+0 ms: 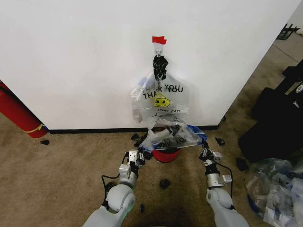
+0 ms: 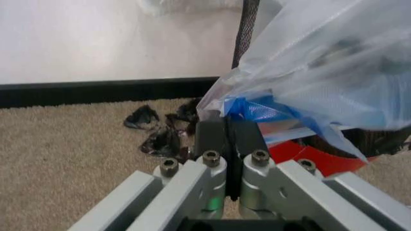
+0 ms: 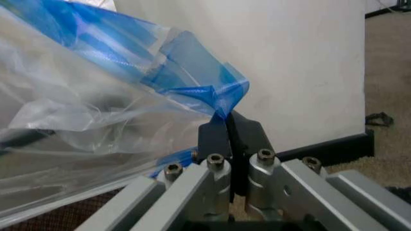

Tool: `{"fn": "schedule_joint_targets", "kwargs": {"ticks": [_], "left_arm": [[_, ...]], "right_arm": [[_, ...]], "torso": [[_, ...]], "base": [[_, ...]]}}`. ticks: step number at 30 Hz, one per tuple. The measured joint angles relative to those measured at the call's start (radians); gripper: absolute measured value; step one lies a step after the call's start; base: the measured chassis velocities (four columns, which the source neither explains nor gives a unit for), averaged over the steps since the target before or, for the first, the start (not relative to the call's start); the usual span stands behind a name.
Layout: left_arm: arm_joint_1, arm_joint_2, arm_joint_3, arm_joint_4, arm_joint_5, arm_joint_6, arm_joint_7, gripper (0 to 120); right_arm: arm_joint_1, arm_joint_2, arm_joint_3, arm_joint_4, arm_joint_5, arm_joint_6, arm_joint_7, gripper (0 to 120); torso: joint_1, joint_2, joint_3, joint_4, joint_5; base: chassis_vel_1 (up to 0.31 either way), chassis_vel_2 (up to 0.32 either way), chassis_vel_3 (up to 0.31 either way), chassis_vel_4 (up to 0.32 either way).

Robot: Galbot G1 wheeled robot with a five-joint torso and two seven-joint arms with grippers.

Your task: Pick up the garbage bag from the wall and place it over the trash bin.

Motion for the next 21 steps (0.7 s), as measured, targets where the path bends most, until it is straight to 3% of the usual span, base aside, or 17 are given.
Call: {"fn": "schedule_joint_targets", "kwargs": {"ticks": [5,10,21], "left_arm": [[0.029,0.031,-0.005,-0.064,-0.021,0.012,-0.013,4],[0.089,0.098,-0.011,-0.175,-0.026,0.057,-0.013,26],[0.166,0.225,-0.041,-0.318,-0.025,0.101,-0.015,64]], "right_arm": [[-0.027,-0.01,0.0,0.04,-0.008,-0.002,0.005,8],[-0.067,-0.047,0.013,0.083,-0.087,0.004,0.019,30],[-0.165,-0.129,0.075,0.213,-0.223,0.038,0.08,68]], "torso": [[0.0,0.0,0.0,-0.0001,0.0],[0.0,0.0,0.0,0.0,0.0005],[0.0,0.0,0.0,-0.0001,0.0001]], "base": [[0.0,0.0,0.0,0.0],[0.0,0.0,0.0,0.0],[0.0,0.0,0.0,0.0]]}}
